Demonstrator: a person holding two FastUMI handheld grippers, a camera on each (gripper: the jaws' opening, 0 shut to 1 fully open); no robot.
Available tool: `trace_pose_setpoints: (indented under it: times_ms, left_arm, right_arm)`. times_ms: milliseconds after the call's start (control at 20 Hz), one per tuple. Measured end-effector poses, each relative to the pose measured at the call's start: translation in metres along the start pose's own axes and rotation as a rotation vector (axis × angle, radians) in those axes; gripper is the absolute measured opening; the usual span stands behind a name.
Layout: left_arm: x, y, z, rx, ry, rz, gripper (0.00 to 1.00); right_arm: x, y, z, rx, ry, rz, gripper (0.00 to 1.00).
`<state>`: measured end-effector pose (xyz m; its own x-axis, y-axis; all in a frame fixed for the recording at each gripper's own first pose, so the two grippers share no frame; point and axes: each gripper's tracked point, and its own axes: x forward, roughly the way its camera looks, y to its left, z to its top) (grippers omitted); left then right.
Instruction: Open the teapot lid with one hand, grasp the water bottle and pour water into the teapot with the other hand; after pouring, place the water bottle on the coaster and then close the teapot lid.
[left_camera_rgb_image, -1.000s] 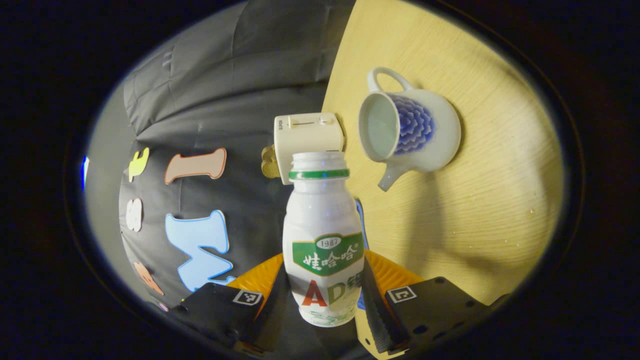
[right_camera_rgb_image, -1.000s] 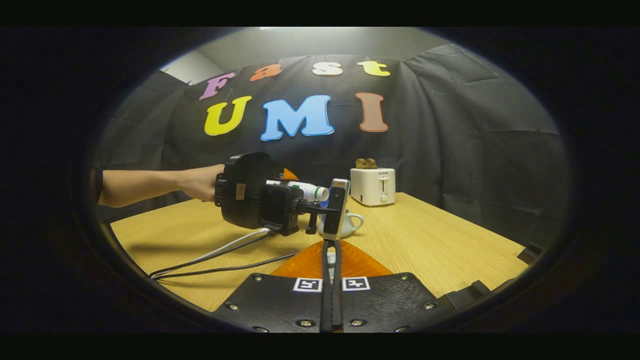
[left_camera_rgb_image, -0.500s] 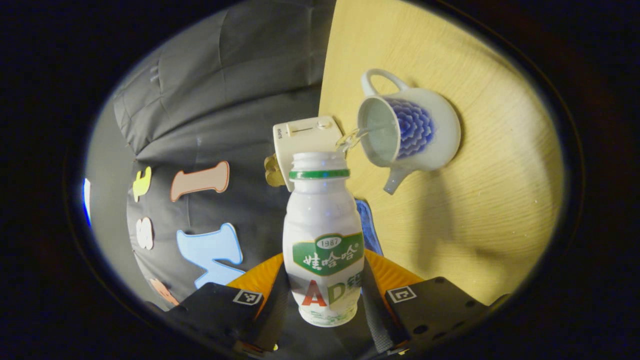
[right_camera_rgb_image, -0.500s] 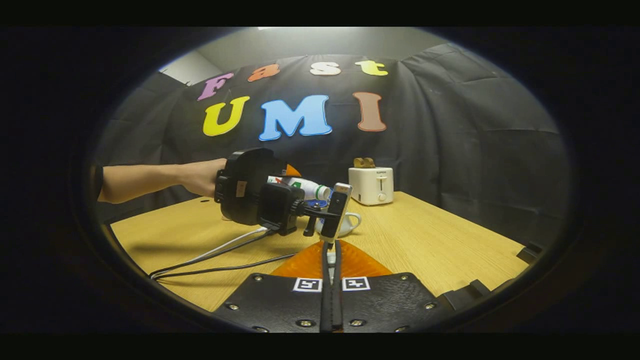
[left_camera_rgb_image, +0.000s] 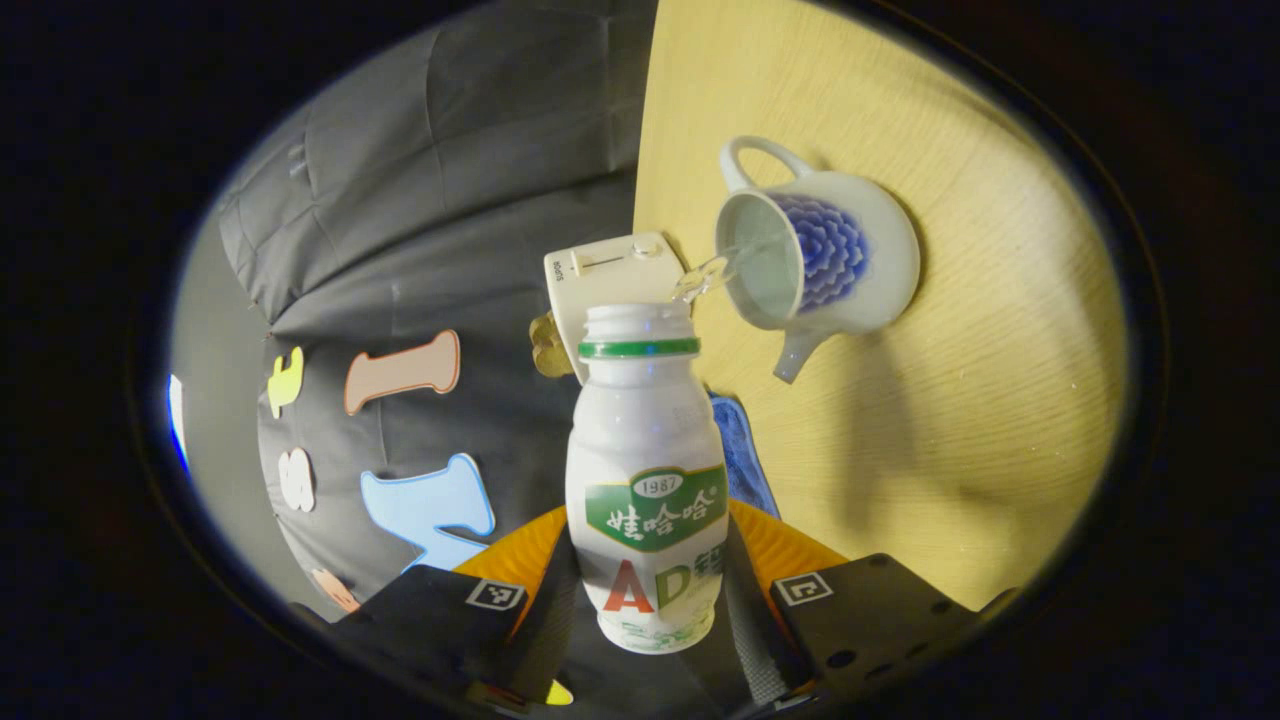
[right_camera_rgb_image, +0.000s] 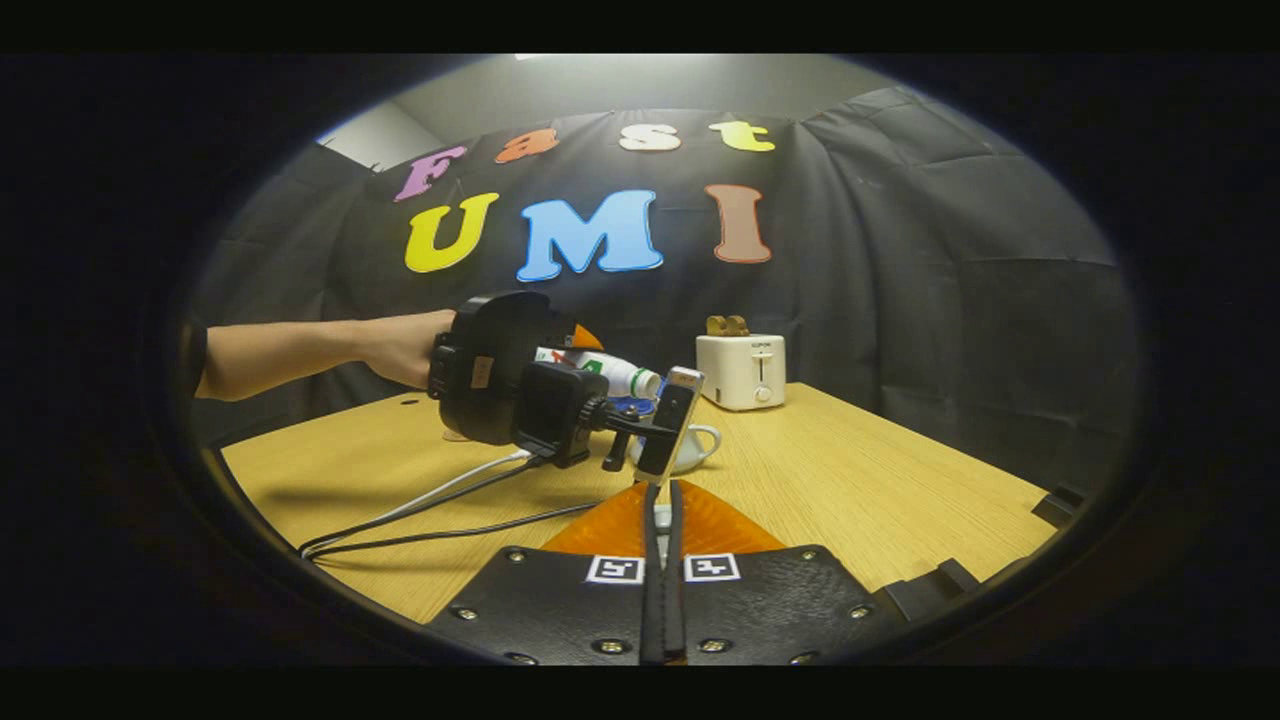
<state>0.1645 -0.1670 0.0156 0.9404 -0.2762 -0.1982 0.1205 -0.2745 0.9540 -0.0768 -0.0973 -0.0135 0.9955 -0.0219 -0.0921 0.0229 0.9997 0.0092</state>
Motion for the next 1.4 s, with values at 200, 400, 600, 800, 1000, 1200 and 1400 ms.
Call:
trace_pose_setpoints:
  times_ms: [200, 400, 600, 800, 1000, 1200, 1400]
  left_arm:
    - [-0.001, 0.002, -0.001, 0.018, 0.002, 0.003, 0.76]
    - [0.000, 0.004, -0.002, 0.041, 0.006, 0.011, 0.82]
    - [0.000, 0.006, -0.001, 0.066, 0.002, 0.020, 0.82]
    - [0.000, 0.008, -0.002, 0.092, -0.002, 0.028, 0.82]
    - [0.000, 0.010, -0.002, 0.124, 0.000, 0.034, 0.82]
    - [0.001, 0.010, -0.002, 0.143, -0.007, 0.041, 0.76]
    - [0.001, 0.011, -0.003, 0.177, -0.007, 0.044, 0.82]
  right_arm:
    - [-0.001, 0.002, 0.000, -0.007, 0.002, 0.005, 0.00]
    - [0.000, 0.001, 0.000, -0.003, 0.002, 0.003, 0.01]
    - [-0.001, 0.002, 0.000, -0.004, 0.004, 0.006, 0.00]
    - [-0.002, 0.001, 0.000, -0.005, 0.001, 0.004, 0.00]
    - [-0.001, 0.002, 0.000, -0.002, 0.000, 0.007, 0.01]
    - [-0.002, 0.002, 0.000, -0.001, 0.002, 0.009, 0.00]
    - [-0.002, 0.001, 0.001, -0.002, -0.003, 0.008, 0.00]
